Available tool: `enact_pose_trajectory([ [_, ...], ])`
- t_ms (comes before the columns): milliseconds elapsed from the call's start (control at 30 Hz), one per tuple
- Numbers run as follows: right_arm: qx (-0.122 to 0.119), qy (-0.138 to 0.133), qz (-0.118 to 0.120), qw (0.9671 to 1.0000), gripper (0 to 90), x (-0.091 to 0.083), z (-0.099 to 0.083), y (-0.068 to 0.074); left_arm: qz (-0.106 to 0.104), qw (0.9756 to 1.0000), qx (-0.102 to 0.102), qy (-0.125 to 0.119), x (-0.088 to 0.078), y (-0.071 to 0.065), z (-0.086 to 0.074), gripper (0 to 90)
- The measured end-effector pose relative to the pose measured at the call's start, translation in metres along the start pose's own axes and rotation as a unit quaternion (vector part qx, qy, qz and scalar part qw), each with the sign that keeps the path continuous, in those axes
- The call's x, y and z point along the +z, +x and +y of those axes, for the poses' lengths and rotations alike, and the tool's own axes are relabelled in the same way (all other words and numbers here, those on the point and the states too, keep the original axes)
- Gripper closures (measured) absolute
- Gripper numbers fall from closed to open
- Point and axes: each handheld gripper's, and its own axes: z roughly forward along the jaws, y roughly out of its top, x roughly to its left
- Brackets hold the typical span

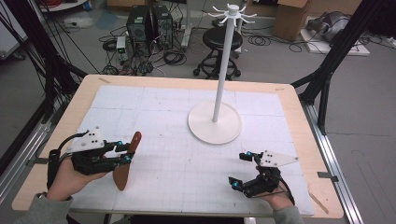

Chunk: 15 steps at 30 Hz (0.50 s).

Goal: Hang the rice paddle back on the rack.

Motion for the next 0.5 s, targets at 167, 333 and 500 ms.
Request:
enact_pose_trajectory([
  [167,0.007,-0.008,0.004,0.9999,0.0,-0.0008,0.0003,-0.0002,-0.003,1.0000,0.006,-0.004,0.0004,-0.0030,0.0031,65.1],
  [333,0.010,-0.014,0.001,0.9999,0.0,-0.0026,0.0001,-0.0013,-0.010,0.9998,-0.002,-0.015,0.0018,-0.0025,0.0036,65.1],
  [500,0.007,-0.014,0.002,0.9999,0.0,-0.0017,0.0007,-0.0016,-0.020,0.9994,-0.005,-0.027,0.0034,-0.0006,0.0060,65.2],
])
